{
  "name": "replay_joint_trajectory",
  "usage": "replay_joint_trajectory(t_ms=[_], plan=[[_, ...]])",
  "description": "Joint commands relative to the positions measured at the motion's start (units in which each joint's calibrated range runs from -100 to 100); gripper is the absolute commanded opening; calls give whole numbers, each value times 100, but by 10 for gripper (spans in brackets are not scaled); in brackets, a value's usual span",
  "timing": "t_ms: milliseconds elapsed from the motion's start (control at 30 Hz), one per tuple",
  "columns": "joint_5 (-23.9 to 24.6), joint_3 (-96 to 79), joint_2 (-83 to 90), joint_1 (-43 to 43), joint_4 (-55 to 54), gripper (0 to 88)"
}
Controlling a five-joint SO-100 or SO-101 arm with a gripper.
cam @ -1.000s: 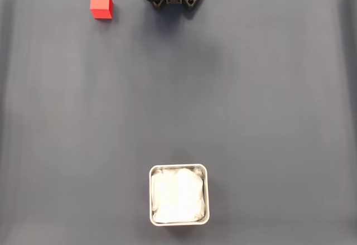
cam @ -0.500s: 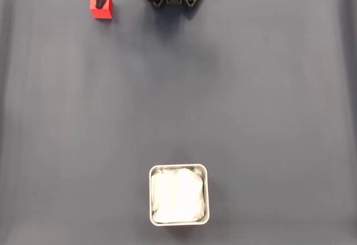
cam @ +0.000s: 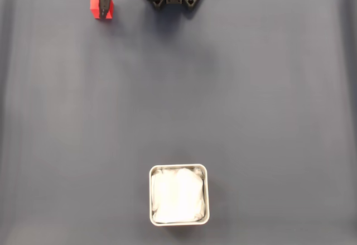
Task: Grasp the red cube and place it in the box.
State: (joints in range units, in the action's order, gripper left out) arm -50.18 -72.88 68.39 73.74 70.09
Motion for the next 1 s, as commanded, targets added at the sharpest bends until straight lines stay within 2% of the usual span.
replay_joint_trajectory(t_ms=[0,967], plan=[[10,-57,-45,112,-197,298],[73,-1207,-80,112,-1566,311]])
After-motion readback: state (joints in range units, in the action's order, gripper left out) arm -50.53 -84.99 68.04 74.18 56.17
